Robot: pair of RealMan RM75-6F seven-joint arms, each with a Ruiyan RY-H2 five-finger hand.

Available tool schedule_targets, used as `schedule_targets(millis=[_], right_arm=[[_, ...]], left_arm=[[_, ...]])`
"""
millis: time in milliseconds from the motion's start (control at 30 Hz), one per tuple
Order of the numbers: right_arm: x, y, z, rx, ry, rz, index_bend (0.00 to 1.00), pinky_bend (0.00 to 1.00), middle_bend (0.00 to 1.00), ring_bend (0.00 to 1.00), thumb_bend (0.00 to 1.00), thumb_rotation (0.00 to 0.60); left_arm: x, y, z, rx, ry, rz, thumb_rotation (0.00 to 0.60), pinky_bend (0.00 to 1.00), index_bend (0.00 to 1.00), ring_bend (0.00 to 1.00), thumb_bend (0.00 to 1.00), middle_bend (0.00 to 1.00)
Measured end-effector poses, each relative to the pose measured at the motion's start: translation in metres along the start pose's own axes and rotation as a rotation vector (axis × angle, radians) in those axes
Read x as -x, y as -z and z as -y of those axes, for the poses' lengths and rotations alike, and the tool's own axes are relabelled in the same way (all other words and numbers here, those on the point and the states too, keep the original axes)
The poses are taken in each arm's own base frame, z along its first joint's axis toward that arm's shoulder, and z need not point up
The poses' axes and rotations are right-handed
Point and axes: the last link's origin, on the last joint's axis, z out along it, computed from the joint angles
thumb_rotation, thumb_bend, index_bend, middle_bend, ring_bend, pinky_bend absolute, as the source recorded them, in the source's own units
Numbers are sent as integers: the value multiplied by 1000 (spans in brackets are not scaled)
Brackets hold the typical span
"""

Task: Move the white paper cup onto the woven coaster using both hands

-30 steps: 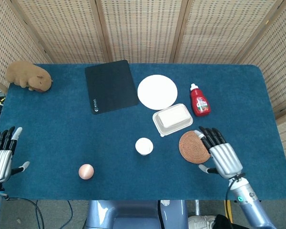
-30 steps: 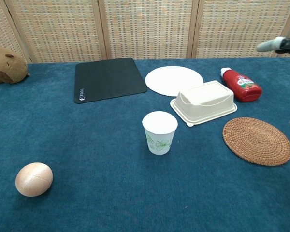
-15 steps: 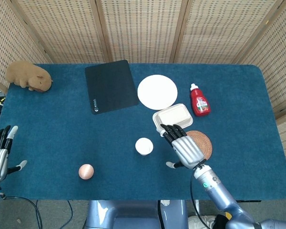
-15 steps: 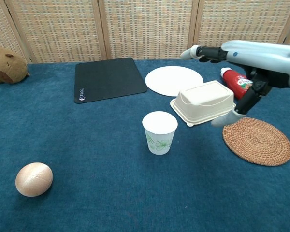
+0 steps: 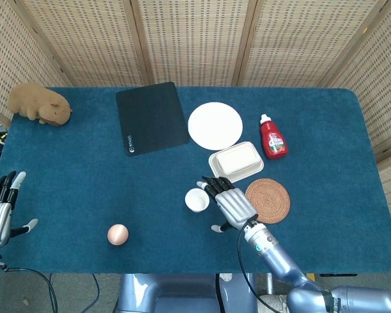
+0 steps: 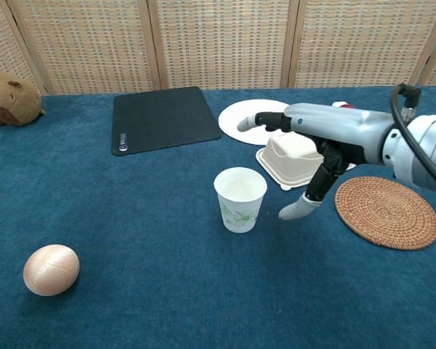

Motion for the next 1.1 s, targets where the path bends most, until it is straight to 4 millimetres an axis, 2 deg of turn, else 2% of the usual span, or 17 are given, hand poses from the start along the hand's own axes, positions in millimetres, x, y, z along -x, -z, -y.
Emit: schedule_targets(millis=[233, 600, 1100], right_arm=[[5, -17, 2, 4, 0, 14, 96, 0, 0, 0, 9, 600], [9, -28, 3, 9, -13, 40, 123, 0, 0, 0, 9, 600], [22, -55, 8, 2, -26, 78, 148, 0, 0, 0, 8, 600]], left_arm=[[1, -2, 2, -6, 6, 9, 600, 0, 0, 0, 134, 0], [2, -2, 2, -4, 9, 15, 600, 0, 0, 0, 135, 0], [4, -4, 3, -9, 11, 28, 600, 0, 0, 0, 133, 0]])
